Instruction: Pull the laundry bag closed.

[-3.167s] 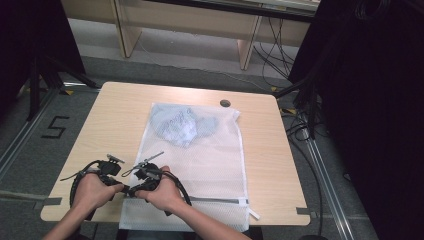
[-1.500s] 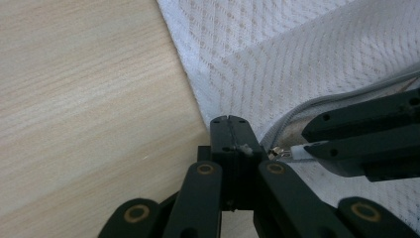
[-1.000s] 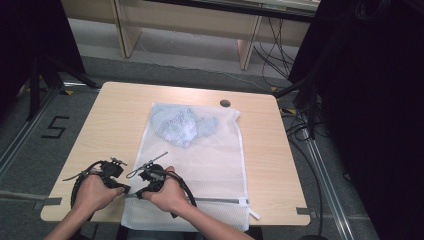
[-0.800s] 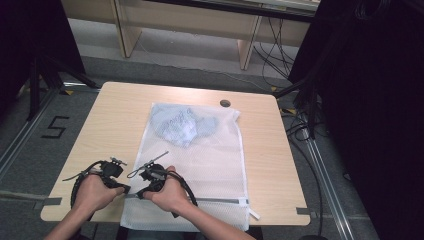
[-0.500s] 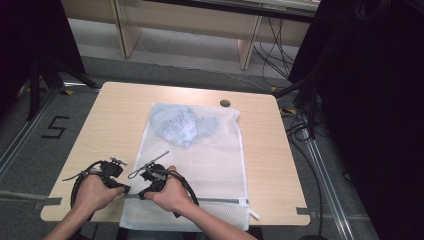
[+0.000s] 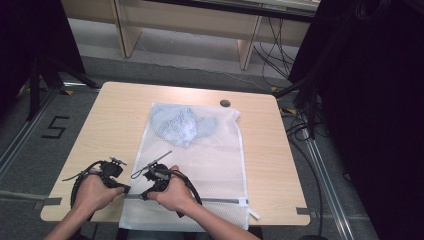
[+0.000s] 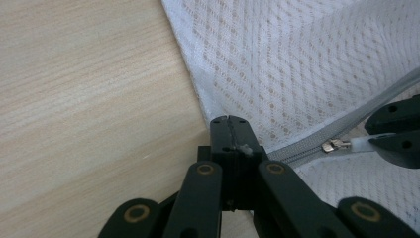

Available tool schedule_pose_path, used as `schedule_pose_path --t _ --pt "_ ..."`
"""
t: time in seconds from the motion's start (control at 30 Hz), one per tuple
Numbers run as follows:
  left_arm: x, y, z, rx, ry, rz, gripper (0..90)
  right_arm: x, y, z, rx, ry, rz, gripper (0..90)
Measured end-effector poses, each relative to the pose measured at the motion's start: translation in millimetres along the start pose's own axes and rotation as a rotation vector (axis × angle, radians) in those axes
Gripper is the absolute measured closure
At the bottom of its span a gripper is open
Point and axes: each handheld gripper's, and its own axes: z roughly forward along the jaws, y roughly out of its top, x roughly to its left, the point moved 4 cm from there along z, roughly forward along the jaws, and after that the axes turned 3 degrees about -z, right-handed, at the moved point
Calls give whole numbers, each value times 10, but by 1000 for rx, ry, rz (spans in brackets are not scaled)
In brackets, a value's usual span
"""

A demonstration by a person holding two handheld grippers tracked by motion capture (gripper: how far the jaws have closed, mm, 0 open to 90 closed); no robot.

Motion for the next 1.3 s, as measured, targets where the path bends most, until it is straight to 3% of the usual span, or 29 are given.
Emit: schedule_pose_path --t 0.3,0.33,0.37,0.43,0.53,0.7,0.83,0.87,0.93,0.97,1.1,1.3 --pt "5 0 -1 1 0 2 900 -14 -22 -52 3 -12 -7 871" --pt "4 0 -2 2 0 2 900 -29 -19 -52 -5 -14 -32 871" --pt "5 0 -2 2 0 2 899 -21 -29 -62 7 -20 -6 871" --pt "8 0 -3 4 -2 3 899 -26 -32 -65 6 -18 -10 871" --pt "39 11 -7 6 4 47 899 -27 -42 -64 -2 3 -4 871" --pt "37 11 -6 6 3 44 899 -51 -50 -90 1 -7 -33 871" --pt "15 0 -7 9 -3 12 899 -25 -61 -101 7 0 -3 871" --pt "40 10 -7 6 1 47 899 -43 -58 -98 -2 -11 -35 871" --pt "42 9 -10 9 3 48 900 -47 -57 -105 1 -20 -43 871" --pt "44 9 -10 9 2 48 899 -39 -67 -120 8 -21 -19 871" --pt "47 9 -12 15 1 53 900 -36 -83 -143 18 -23 2 871" --pt "48 8 -12 14 1 53 900 -60 -95 -164 18 -25 -19 871"
